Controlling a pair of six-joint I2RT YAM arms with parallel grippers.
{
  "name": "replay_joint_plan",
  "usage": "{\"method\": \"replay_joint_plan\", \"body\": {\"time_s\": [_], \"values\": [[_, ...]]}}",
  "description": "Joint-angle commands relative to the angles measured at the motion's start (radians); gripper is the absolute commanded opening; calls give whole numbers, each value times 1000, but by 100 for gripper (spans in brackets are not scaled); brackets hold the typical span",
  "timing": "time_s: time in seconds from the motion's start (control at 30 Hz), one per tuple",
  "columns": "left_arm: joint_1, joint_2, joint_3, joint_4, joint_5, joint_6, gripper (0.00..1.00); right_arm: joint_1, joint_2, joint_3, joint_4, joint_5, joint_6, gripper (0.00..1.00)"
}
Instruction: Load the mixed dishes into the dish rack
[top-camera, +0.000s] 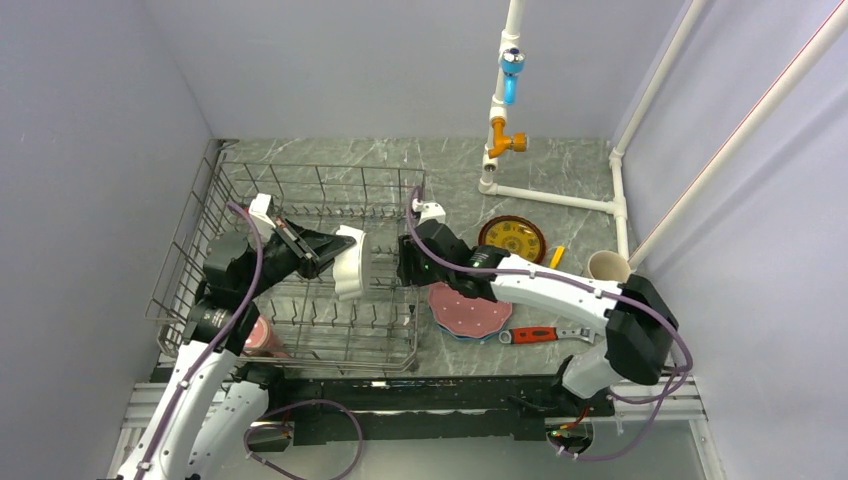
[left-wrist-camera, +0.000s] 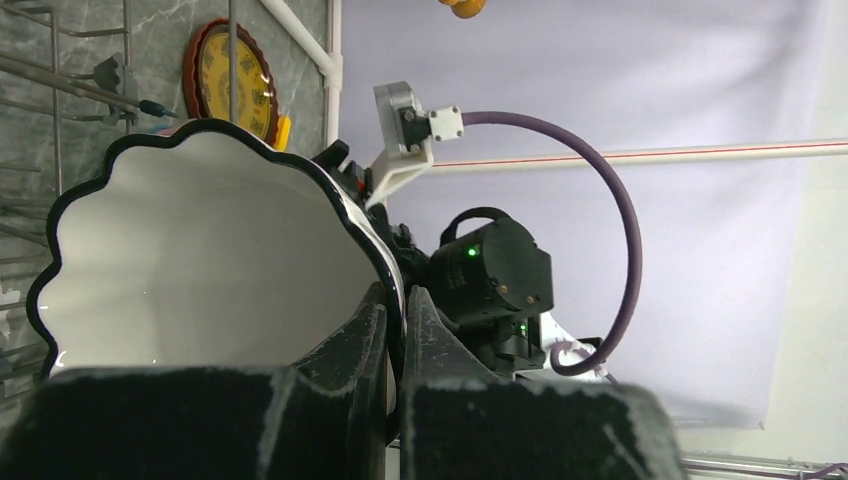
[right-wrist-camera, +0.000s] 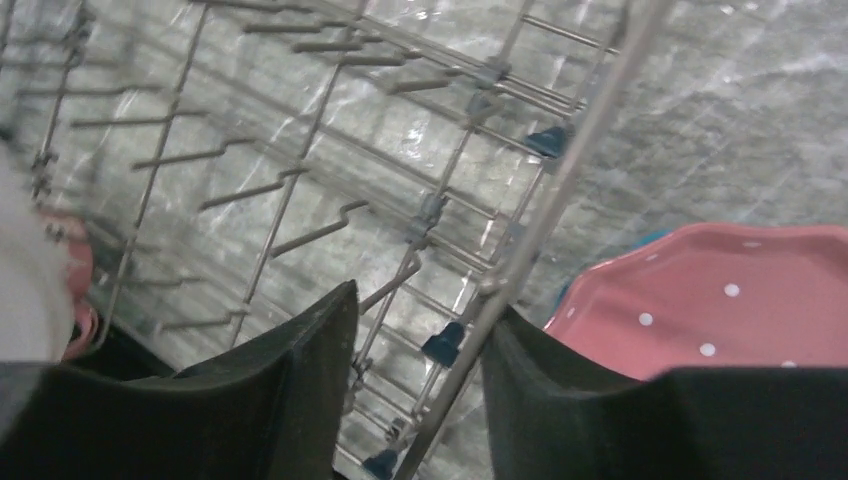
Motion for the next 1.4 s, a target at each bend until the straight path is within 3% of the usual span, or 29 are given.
{"method": "replay_joint_plan", "body": {"time_s": [0.0,0.07,0.2,0.43,0.7,1.03,1.37], "values": [[4,-2,21,84,33,-43,0,-2,42,71,82,126,71,33],[4,-3,16,87,18,-40,0,-7,81,103,79,178,101,15],[4,-4,31,50,-14,-4,0,-20,174,220,16,234,153,0],[5,30,16,112,-7,-29,0,-28,241,324,-12,262,189,0],[4,101,-173,520,12,-213,0,-44,232,275,72,188,125,0],[2,185,-224,777,-14,-296,0,-64,224,230,125,132,132,0],[-20,231,-204,748,2,-365,0,-68,230,229,138,124,146,0]]}}
